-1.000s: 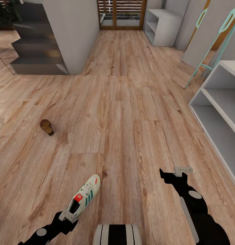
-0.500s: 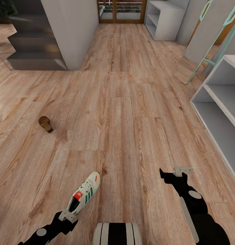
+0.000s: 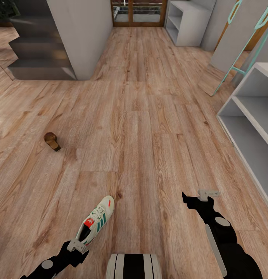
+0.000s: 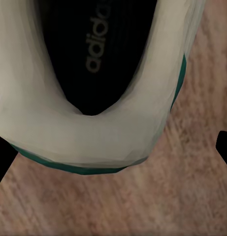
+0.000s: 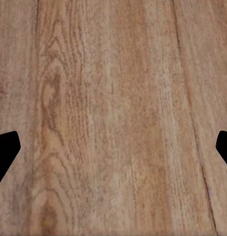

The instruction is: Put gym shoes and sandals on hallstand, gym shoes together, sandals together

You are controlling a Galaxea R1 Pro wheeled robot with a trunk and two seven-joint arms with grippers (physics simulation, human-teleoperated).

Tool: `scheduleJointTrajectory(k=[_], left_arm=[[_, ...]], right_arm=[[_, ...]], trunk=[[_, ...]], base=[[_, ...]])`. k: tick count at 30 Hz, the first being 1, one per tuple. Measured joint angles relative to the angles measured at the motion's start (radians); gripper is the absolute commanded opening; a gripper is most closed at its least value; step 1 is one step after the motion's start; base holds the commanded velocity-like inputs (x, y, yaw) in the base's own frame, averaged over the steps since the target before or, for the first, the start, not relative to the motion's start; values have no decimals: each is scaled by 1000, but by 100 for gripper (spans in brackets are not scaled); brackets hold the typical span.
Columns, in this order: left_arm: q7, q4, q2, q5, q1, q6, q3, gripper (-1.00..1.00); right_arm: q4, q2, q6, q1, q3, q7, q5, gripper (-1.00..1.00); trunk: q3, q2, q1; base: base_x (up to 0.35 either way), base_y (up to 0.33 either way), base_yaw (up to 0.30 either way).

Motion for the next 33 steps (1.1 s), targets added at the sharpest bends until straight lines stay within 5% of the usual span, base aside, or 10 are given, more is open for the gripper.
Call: scheduleJointTrajectory(k=[33], left_arm=[[1,0,0,1,0,0,0,100]], right_arm=[[0,0,0,0,0,0,0,100]], trunk=[[0,0,0]], base=[[35,12,0]])
